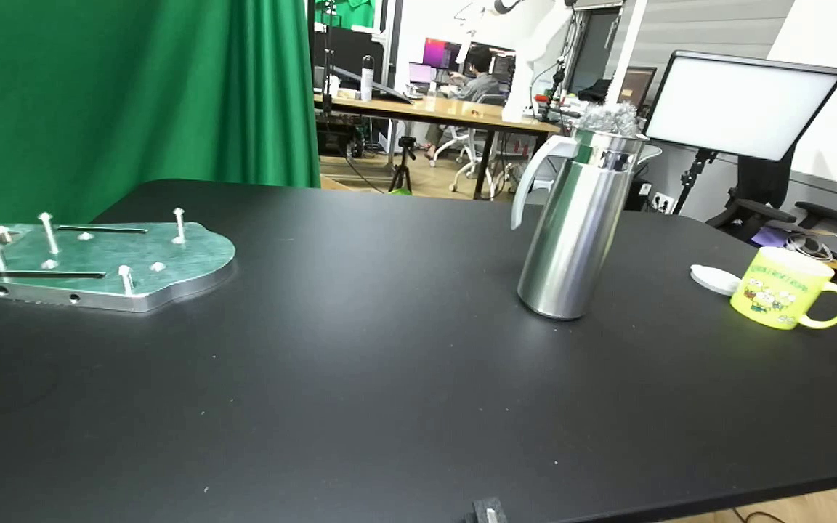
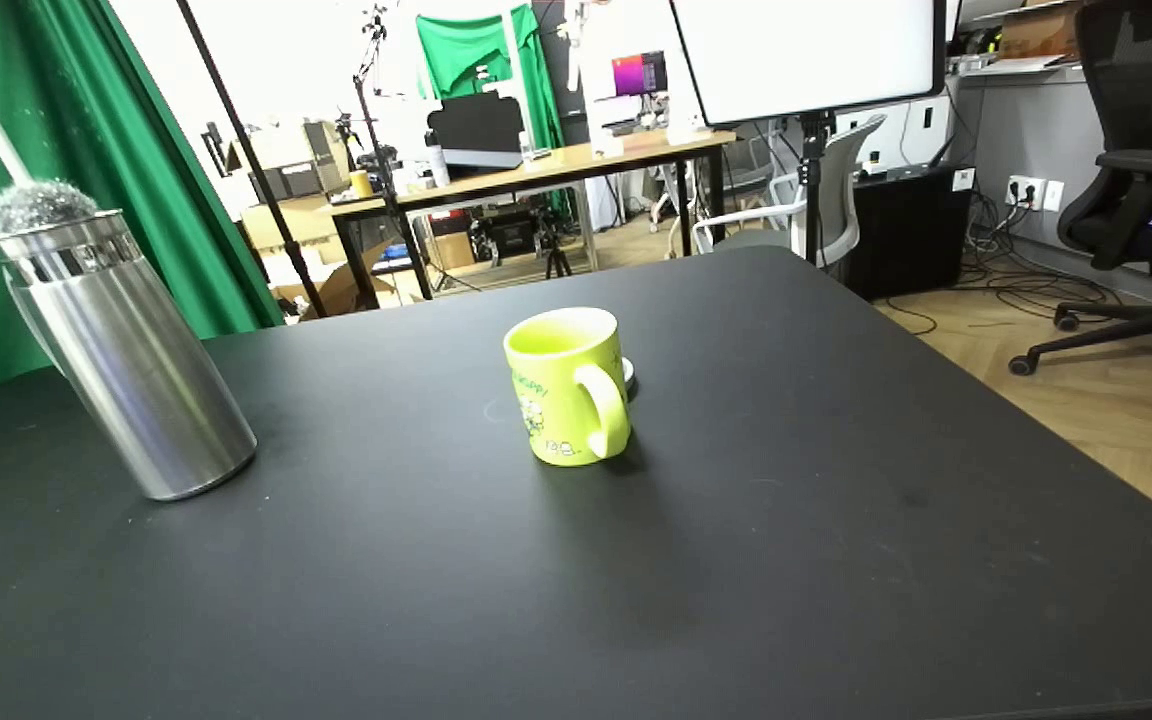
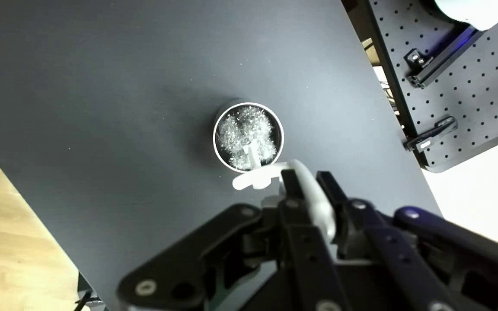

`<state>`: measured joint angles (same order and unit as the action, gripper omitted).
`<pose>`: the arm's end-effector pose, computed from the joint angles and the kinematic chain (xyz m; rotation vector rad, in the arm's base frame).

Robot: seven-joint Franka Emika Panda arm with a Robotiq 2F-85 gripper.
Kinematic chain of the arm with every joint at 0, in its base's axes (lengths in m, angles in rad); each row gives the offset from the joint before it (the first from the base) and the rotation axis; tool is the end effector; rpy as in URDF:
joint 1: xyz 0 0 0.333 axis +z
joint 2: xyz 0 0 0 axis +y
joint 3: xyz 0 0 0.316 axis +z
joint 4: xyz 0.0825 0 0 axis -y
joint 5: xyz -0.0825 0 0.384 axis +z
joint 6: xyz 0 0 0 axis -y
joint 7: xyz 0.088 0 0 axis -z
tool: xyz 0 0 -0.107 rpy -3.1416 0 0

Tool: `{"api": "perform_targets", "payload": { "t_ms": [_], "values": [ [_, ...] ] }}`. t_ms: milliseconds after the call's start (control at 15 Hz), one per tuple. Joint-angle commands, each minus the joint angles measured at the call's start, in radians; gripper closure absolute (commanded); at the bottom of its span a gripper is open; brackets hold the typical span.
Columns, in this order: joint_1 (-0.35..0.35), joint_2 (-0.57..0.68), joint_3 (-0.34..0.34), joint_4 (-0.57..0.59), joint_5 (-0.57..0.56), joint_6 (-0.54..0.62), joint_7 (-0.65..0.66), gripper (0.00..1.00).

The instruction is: Use the brush to scrub inside the flask

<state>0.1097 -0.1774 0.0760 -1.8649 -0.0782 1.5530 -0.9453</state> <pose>0.4821 0.0847 0.5782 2.6133 1.6618 -0.2472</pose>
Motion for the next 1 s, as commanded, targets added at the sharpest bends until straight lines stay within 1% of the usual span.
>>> {"api": "perform_targets", "payload": {
  "t_ms": [0, 133, 333, 533, 733, 933],
  "values": [
    [0.001, 0.043, -0.021, 0.009, 0.028, -0.002, -0.061, 0.96],
    [-0.002, 0.067, -0.021, -0.027, 0.037, 0.028, -0.075, 0.96],
    [-0.007, 0.121, -0.015, -0.081, 0.026, 0.079, -0.059, 0.96],
    [-0.013, 0.167, -0.012, -0.108, 0.022, 0.108, -0.058, 0.96],
    [-0.019, 0.177, -0.01, -0.104, 0.019, 0.096, -0.061, 0.96],
    [-0.022, 0.13, -0.01, -0.083, 0.009, 0.053, -0.065, 0.96]
  ]
}}
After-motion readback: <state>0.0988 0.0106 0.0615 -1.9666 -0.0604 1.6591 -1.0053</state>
